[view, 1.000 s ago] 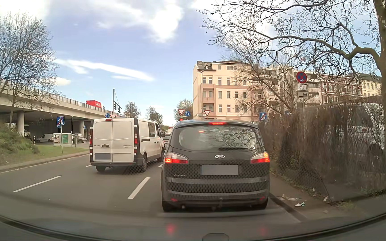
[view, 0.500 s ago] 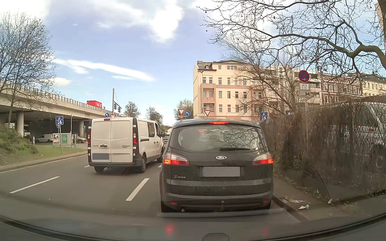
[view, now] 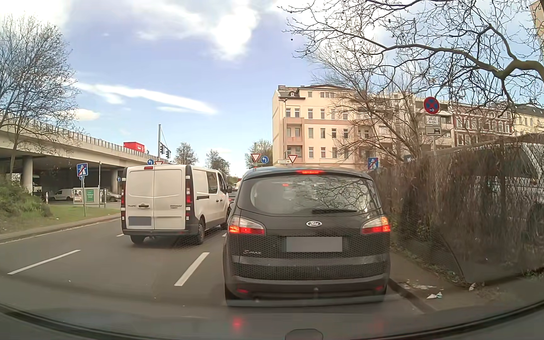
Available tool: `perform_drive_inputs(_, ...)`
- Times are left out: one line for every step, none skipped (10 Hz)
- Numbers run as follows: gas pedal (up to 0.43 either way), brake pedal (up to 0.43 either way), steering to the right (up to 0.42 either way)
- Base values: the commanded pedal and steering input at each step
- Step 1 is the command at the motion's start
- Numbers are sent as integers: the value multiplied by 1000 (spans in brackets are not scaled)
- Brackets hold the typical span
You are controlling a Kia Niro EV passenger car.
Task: Follow the waypoints while adhering to traffic rules and regulations
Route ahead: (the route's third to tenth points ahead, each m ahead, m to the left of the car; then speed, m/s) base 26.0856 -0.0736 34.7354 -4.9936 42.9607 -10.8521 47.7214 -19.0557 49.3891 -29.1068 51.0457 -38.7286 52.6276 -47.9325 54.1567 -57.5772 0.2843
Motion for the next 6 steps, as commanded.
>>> perform_drive_inputs(0, 207, -12)
perform_drive_inputs(0, 213, -12)
perform_drive_inputs(0, 220, -12)
perform_drive_inputs(0, 226, -12)
perform_drive_inputs(0, 238, -12)
perform_drive_inputs(0, 238, -12)
